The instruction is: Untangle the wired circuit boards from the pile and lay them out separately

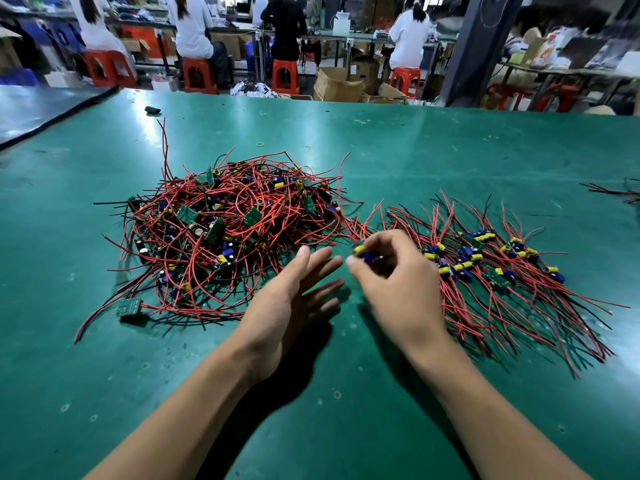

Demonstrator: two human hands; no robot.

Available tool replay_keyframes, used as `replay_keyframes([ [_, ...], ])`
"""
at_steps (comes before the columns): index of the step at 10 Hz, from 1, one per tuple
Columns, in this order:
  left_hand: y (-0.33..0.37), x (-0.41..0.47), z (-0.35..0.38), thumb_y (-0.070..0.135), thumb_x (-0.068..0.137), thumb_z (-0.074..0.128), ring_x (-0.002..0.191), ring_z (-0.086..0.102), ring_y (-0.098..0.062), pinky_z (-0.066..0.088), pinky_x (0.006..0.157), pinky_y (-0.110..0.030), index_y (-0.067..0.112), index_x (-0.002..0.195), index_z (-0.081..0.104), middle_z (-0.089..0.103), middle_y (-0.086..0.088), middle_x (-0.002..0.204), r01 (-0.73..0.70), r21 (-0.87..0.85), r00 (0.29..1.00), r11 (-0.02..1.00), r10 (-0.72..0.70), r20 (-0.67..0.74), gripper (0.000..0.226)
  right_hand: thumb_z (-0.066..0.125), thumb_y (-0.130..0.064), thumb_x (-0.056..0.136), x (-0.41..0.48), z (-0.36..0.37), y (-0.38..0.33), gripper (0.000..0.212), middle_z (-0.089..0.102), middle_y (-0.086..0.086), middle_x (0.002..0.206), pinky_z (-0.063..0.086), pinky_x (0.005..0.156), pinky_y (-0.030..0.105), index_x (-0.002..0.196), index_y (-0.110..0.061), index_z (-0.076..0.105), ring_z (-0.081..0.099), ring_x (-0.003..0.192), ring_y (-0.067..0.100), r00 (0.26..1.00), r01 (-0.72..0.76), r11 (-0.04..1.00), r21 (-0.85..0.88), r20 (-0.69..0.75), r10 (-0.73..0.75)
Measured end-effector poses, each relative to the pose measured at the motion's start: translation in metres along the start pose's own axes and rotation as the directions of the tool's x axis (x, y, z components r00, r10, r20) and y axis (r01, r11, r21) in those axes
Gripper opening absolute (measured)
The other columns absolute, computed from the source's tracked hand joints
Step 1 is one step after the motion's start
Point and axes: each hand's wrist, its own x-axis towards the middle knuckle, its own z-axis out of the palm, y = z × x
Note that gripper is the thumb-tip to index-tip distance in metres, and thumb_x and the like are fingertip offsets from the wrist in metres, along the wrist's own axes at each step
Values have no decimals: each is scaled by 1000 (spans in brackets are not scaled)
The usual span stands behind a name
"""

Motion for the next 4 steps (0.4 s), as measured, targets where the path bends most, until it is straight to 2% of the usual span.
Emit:
replay_keyframes([
  [1,-2,5,-3,53,89,48,110,68,-18,49,102,-39,18,123,64,71,3,120,8,54,999,999,-5,-51,51,77,-33,83,22,-26,17,19,70,-13,88,50,81,28,95,-29,63,64,87,13,985,-44,979,-198,-172,9],
  [2,-2,3,-5,45,98,45,108,69,-21,50,101,-39,11,119,65,72,-3,118,10,88,998,996,-4,-69,45,76,-35,84,27,-34,25,28,68,0,108,44,93,39,108,-23,66,57,107,27,985,-119,918,-378,-161,61],
  [3,-2,4,-2,40,101,46,106,70,-25,50,102,-42,4,114,67,73,-11,112,36,88,995,995,-27,-99,44,76,-31,85,24,-32,22,31,64,2,116,38,98,36,113,-21,68,53,112,26,985,-61,907,-416,-173,-13],
  [4,-1,3,-1,36,102,45,104,70,-29,52,98,-42,0,112,66,72,-17,113,38,41,994,998,-33,-104,42,75,-26,88,23,-30,10,20,67,-4,105,46,90,30,107,-21,71,62,97,17,988,53,992,-112,-141,-68],
])
